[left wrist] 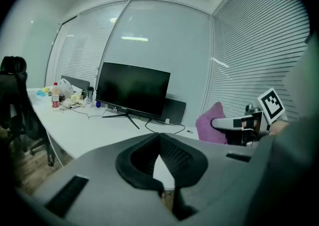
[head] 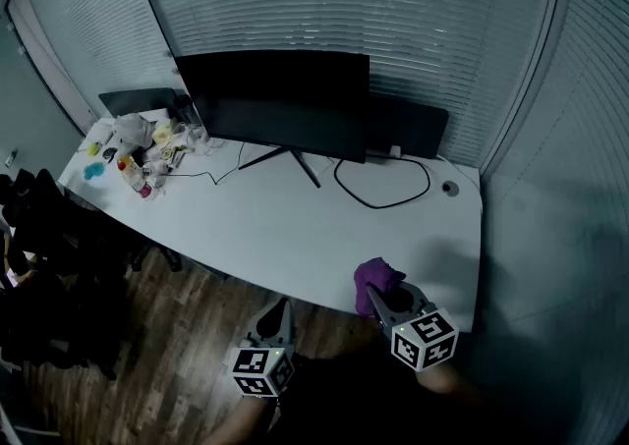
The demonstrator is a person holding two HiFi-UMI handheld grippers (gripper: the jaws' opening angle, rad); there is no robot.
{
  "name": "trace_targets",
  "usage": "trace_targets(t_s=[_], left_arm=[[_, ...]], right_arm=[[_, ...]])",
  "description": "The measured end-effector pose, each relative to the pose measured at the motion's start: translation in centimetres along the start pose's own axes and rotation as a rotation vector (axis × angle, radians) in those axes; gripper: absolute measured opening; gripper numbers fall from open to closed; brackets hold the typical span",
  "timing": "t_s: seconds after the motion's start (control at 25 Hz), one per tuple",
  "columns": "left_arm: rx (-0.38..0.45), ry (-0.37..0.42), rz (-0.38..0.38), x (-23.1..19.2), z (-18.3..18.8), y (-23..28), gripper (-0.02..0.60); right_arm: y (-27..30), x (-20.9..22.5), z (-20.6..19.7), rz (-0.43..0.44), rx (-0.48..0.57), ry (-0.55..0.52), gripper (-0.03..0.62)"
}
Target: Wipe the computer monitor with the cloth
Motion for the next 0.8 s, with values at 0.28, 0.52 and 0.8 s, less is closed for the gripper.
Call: trace_targets(t_s=[0.28,0.52,0.8], left_arm=[[0.003,-0.001,0.002,-0.1,0.1,0.4,0.006],[-0.004,-0.005,0.004,-0.4,0.0,0.6,0.006],[-0.021,0.004,-0.011,-0.3,-0.1,1.4,0.006]], right_arm=[[0.4,0.4,0.0,0.003,-0.002,-0.005,0.072],[0.6,0.6,0.0,-0.002,0.006,0.003,0.073],[1.2,1.1,-0.3,-0.009,-0.009,0.01,0.072]])
Point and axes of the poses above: the fingertips, and each gripper's own axes: y forward along the fingers, x to its right, z out of its top, the point moved 5 cm from there along -y, backward along the fingers, and after that the axes turned 12 degrees about -y, right-handed, at the moved point
